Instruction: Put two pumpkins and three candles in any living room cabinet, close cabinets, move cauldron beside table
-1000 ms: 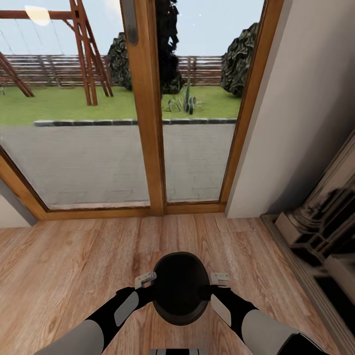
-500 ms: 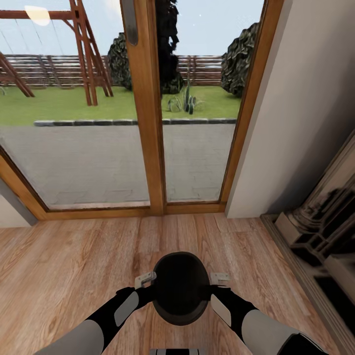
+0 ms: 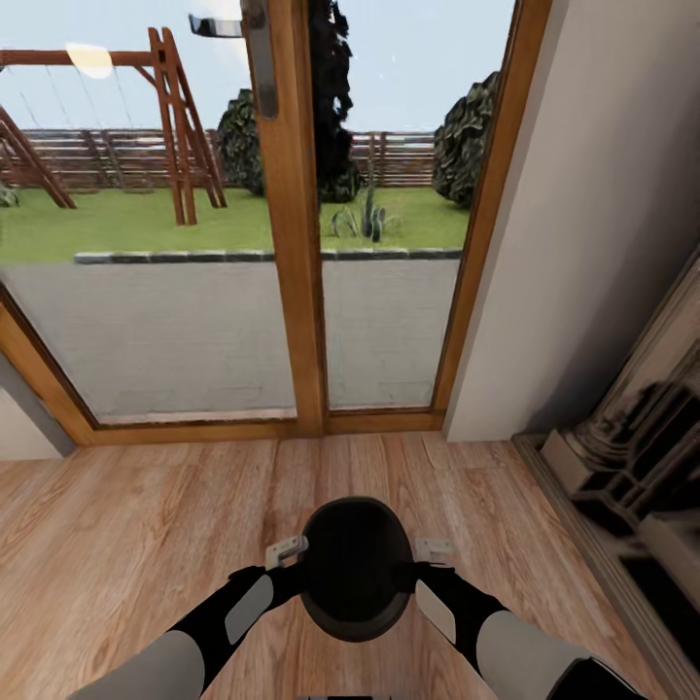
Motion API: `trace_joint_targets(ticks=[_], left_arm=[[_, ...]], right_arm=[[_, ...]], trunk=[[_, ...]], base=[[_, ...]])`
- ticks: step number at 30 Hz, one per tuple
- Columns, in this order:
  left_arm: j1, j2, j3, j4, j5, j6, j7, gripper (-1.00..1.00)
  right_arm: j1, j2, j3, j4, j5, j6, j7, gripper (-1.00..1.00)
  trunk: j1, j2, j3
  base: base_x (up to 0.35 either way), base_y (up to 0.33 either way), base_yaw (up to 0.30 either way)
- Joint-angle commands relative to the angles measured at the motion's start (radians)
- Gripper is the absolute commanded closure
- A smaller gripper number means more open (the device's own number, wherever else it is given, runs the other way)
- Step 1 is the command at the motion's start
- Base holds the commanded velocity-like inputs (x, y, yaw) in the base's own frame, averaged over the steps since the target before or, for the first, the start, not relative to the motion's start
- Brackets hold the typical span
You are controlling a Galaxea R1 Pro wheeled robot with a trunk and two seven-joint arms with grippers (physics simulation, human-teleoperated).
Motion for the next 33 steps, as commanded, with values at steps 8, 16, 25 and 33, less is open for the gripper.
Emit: trace_joint_targets(ticks=[8,16,25,33], left_arm=[[-0.001,0.000,-0.014,-0.004,0.029,0.000,0.007,1.00],[-0.001,0.001,-0.013,-0.005,0.029,0.002,0.007,1.00],[-0.001,0.003,-0.009,-0.005,0.031,0.006,0.014,1.00],[-0.002,0.003,-0.009,-0.005,0.031,0.006,0.010,1.00]], right_arm=[[-0.001,0.004,0.014,-0.007,-0.023,-0.006,0.000,1.00],[-0.001,0.004,0.014,-0.007,-0.024,-0.013,0.002,1.00],[-0.001,0.003,0.011,-0.007,-0.027,-0.013,0.001,1.00],[-0.001,0.002,0.011,-0.009,-0.025,-0.014,0.002,1.00]], trunk=[[-0.004,0.002,0.030],[-0.007,0.003,0.061],[-0.011,0.005,0.096],[-0.015,0.007,0.127]], base=[[0.000,0.000,0.000],[0.000,0.000,0.000],[-0.014,0.001,0.000],[-0.292,0.070,0.000]])
